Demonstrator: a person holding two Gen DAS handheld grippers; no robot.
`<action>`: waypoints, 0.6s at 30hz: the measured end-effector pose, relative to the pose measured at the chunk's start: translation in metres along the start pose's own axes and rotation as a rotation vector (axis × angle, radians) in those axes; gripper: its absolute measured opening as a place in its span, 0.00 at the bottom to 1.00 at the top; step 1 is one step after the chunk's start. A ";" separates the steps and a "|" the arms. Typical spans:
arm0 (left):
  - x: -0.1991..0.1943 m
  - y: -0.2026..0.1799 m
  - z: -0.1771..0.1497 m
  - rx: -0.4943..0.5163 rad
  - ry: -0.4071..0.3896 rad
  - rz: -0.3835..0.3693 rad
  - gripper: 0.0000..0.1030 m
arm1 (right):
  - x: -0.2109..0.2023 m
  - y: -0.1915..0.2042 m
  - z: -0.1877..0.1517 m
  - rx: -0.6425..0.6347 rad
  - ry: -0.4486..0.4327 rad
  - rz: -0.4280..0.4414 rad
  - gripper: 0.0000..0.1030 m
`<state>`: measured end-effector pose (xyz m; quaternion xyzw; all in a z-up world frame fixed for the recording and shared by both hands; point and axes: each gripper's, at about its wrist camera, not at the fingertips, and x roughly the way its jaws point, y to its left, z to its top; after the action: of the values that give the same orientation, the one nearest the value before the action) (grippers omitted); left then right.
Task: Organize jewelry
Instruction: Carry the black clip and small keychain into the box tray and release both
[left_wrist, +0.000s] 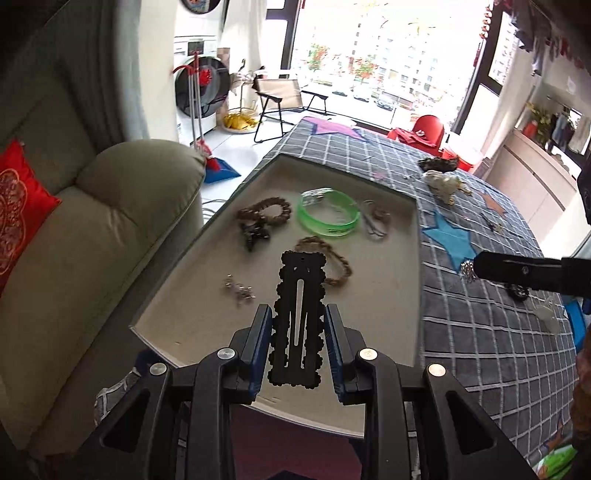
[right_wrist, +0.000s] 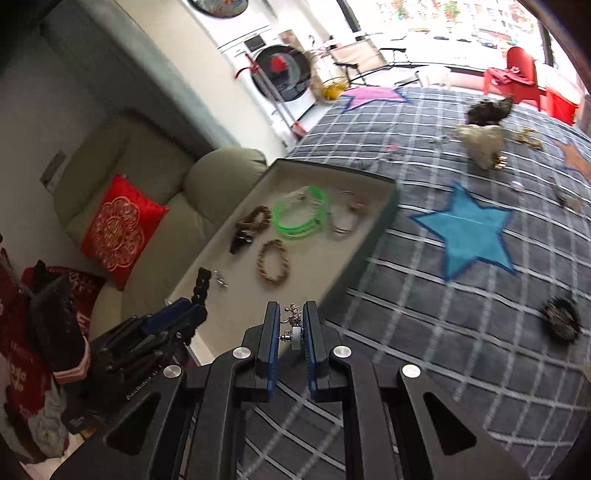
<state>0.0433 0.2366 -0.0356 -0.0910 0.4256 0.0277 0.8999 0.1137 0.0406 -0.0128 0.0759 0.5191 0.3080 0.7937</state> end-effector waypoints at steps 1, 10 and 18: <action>0.004 0.001 0.000 -0.002 0.007 0.003 0.30 | 0.004 0.001 0.003 0.002 0.007 0.005 0.13; 0.033 0.004 0.007 -0.002 0.061 0.011 0.30 | 0.060 -0.002 0.032 0.034 0.080 0.003 0.13; 0.049 0.003 0.008 0.008 0.098 0.033 0.30 | 0.100 -0.013 0.042 0.047 0.125 -0.037 0.13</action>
<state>0.0806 0.2394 -0.0689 -0.0815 0.4708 0.0362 0.8777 0.1826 0.0954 -0.0778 0.0655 0.5763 0.2849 0.7631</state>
